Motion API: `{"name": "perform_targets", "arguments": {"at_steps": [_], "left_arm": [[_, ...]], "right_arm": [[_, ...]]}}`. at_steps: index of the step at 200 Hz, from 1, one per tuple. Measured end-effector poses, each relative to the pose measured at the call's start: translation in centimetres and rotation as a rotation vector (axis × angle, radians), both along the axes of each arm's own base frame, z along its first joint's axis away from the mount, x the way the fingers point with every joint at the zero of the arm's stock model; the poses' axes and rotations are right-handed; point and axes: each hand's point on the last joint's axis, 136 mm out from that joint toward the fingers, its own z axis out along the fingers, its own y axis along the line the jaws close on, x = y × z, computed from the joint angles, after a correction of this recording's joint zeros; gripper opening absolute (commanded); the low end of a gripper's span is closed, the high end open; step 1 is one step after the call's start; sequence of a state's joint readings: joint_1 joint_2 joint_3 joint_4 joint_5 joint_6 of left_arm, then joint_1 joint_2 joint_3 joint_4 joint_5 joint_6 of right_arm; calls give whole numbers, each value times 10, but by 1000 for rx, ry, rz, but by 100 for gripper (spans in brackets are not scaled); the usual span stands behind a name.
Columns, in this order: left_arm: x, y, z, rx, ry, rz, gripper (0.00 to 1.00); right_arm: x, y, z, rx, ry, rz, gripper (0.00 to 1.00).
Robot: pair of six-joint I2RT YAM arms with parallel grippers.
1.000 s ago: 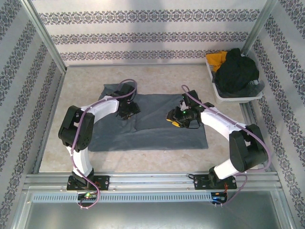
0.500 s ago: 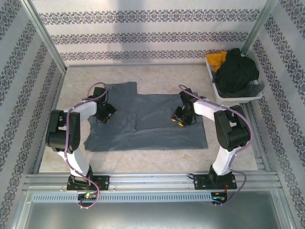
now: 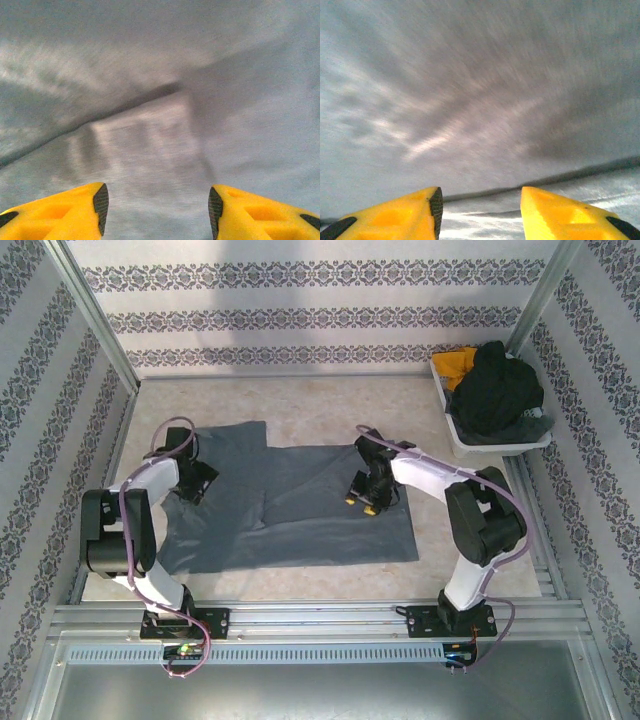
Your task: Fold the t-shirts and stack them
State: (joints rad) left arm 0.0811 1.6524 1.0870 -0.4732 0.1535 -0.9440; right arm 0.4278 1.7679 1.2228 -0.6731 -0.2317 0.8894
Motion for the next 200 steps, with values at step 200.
{"name": "perform_targets", "arguments": {"at_steps": [200], "left_arm": [[175,67,-38,94,-153,-119,48]], "right_arm": [[167,-97,-3,-121,-164,-35,51]]}}
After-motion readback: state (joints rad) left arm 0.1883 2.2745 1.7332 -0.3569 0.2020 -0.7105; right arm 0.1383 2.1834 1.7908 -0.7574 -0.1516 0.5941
